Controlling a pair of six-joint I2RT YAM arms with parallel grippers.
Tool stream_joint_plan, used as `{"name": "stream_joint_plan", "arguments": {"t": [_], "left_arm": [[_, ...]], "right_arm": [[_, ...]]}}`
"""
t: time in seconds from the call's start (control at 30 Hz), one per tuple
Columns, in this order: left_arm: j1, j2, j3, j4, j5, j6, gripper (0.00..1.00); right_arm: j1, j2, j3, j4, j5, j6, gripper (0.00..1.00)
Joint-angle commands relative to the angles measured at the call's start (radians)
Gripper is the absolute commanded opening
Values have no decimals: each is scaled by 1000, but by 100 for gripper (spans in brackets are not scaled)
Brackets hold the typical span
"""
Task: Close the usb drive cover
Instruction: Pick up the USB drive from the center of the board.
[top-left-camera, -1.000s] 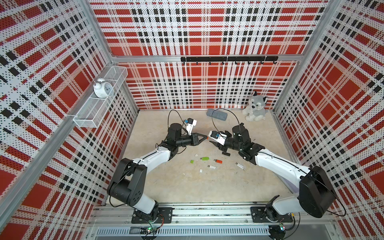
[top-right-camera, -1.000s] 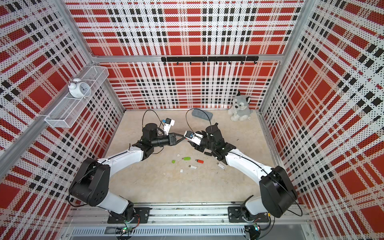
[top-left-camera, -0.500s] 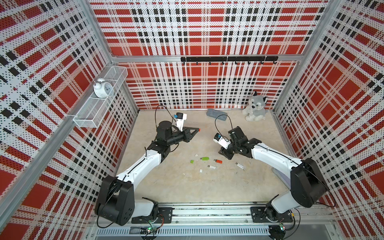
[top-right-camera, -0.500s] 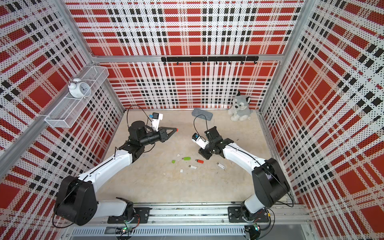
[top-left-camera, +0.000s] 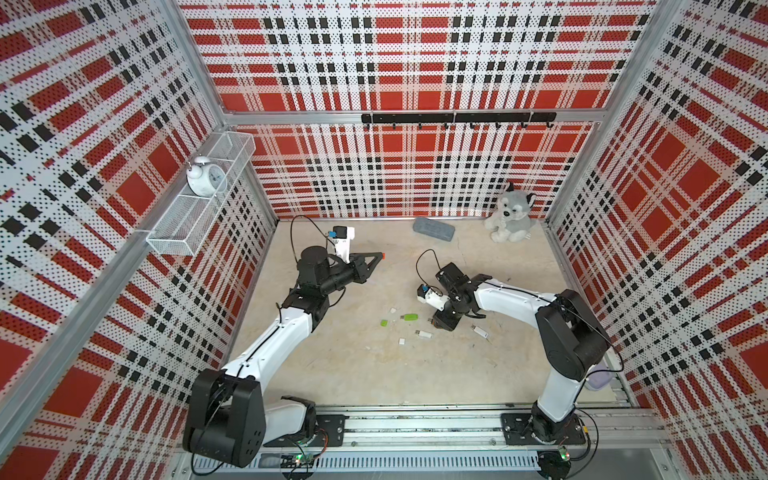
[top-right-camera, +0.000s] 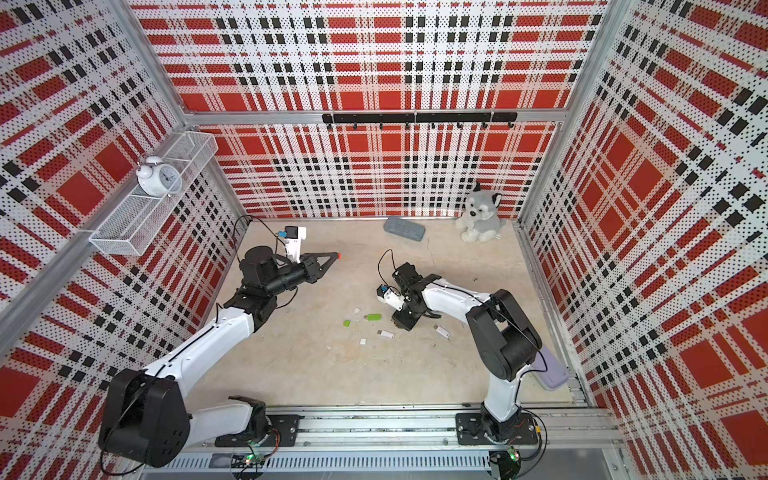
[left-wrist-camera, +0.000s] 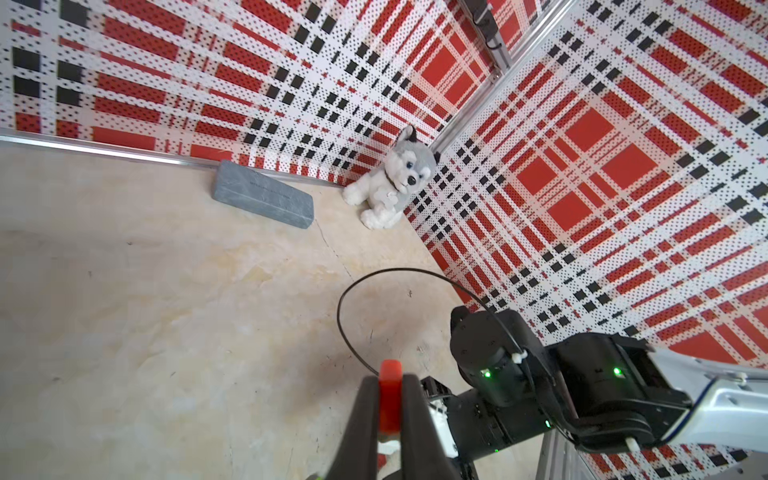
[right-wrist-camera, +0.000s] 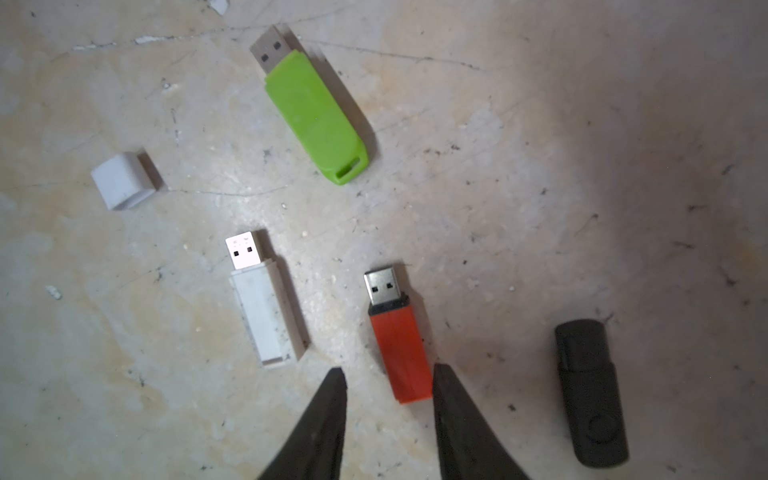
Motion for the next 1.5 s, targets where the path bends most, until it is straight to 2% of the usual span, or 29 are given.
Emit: {"name": "stream_joint_plan", "arguments": {"t": [0.0,0.23,0.5,0.6,0.67,0.87,1.0,1.17,1.33,1.47], "left_arm": [[12,-20,-16,30,-2,-3,0],[19,-13,-14,30,8,-3,0],[20,-6,-16,30,12,-6,0],[20,-2,-14,30,15,-8,0],[19,1,-13,29,16,-10,0],[19,12,-8,24,22,-15,0],[12,30,3,19,29,-23,0],[-18,82,70,-47,65,2,0],[-126,148,179,-137,99,48,0],[-183,210,287,-252,131,93,0]], "right_arm": [[9,31,23,-30,16,-17,39],[12,73,40,-31,24,-26,38],[14,115,41,-59,31,-41,33],[17,121,36,-67,38,-49,28],[16,118,25,-61,40,-57,20],[18,99,4,-26,57,-47,16],[15,11,-15,46,67,-30,13],[-28,-203,-82,199,8,-29,12],[-45,-404,-144,322,-23,-102,14],[-52,-501,-159,357,-26,-145,14]]}}
